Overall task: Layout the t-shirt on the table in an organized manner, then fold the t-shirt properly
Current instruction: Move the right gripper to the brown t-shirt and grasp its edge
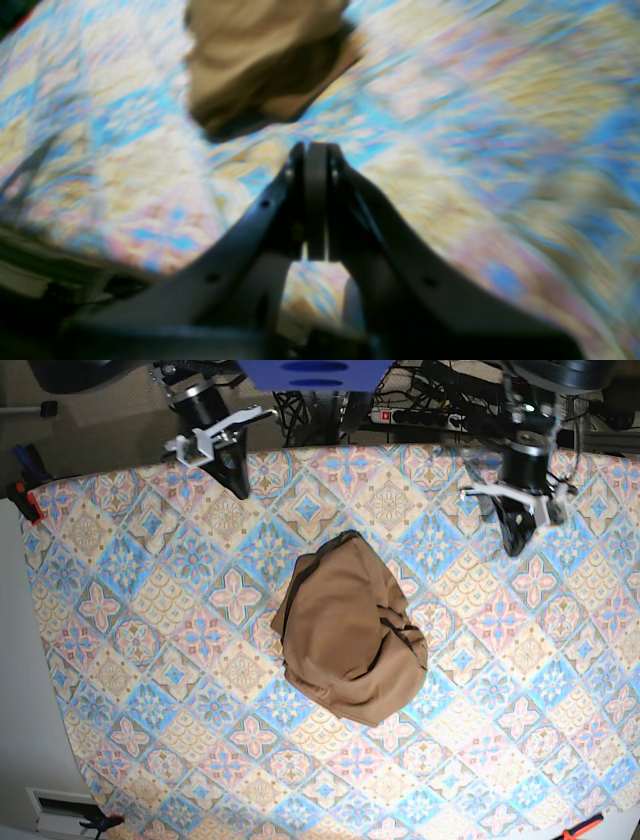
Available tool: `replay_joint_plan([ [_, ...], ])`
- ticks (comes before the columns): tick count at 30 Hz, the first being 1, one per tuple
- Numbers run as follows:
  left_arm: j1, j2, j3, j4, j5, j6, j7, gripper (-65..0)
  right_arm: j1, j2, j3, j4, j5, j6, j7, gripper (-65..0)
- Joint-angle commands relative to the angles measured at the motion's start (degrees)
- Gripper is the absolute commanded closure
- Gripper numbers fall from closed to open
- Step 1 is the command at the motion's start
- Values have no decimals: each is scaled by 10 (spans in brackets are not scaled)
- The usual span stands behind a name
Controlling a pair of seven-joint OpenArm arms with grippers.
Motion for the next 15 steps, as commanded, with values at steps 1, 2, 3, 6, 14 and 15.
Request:
replay_joint_plan([
  [1, -12, -10, -14, 9, -16, -20, 17, 0, 13, -1, -13, 11, 5, 1, 0, -1],
  [2, -32, -16, -28, 8, -26, -38, 47, 0, 31, -1, -26, 11, 5, 1, -25, -1],
  [3, -51, -19, -44, 7, -31, -55, 76, 0, 48, -1, -36, 11, 5, 1, -48, -1],
  [6, -108, -19, -94, -6, -29, -101, 149, 0, 107, -1, -68, 10, 6, 1, -122, -1],
  [14, -167, -18, -171, -15, -29, -172, 251, 0, 236, -1, -111, 9, 6, 1, -296, -23],
  [15, -167, -17, -173, -17, -29, -172, 250, 0, 250, -1, -114, 9, 6, 1, -312, -47],
])
